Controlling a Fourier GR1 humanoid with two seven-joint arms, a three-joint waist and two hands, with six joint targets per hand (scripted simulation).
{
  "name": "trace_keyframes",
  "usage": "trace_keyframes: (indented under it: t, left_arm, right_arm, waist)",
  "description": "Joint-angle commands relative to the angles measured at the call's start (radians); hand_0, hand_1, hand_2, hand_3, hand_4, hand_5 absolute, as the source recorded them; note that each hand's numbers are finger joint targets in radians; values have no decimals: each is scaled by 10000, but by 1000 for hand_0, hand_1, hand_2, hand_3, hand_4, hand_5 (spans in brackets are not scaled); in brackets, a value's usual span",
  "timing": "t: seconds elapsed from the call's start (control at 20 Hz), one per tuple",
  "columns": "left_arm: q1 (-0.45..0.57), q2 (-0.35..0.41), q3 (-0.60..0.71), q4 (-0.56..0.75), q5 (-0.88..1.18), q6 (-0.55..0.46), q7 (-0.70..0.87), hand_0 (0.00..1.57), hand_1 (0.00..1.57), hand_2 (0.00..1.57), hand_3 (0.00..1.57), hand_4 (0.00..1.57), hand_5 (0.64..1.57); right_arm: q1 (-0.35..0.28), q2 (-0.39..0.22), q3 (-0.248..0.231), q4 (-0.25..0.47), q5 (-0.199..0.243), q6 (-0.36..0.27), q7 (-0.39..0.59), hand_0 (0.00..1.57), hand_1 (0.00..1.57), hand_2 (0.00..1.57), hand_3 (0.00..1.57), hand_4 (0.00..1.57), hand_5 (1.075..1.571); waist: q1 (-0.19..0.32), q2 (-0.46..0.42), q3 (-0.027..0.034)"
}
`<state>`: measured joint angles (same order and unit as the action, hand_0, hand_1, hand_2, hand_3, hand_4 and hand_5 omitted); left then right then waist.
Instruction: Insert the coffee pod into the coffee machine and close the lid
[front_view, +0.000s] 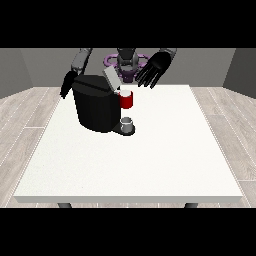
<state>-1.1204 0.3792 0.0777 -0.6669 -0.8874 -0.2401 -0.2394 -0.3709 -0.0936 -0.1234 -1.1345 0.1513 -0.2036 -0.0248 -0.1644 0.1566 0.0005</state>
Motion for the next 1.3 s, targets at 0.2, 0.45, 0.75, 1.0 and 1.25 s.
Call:
trace_keyframes:
  t: [0.2,0.45,0.75,1.0,1.25]
  left_arm:
    - [2266,-2266,2312,-86,3233,-54,-920,0,0,0,0,418,1571]
    - [3956,-3221,3396,152,4659,-218,-1216,0,0,0,0,274,1571]
    - [5560,-3649,3030,201,4669,-691,-796,0,0,0,0,323,1571]
    - [6469,-3524,3100,-20,4832,-629,-784,0,0,0,0,414,1571]
    - [6375,-3780,2740,-899,5514,-736,-598,0,0,0,0,429,1571]
  right_arm:
    - [1468,-375,-493,470,-236,130,-166,0,0,0,0,0,1571]
    - [2307,-67,-479,307,-397,139,-627,0,0,0,0,0,1571]
    - [2257,26,-61,-605,-677,829,-89,0,0,0,0,0,1571]
    - [1830,-15,654,-1613,-541,1400,374,0,0,0,0,0,1571]
    - [656,-483,536,-1795,-654,1838,529,0,0,0,0,251,1571]
  waist:
    - [1578,-1988,-31]
    - [2163,-3141,-13]
    - [2606,-4718,-4]
    - [2612,-5137,-8]
    - [2960,-4365,-3]
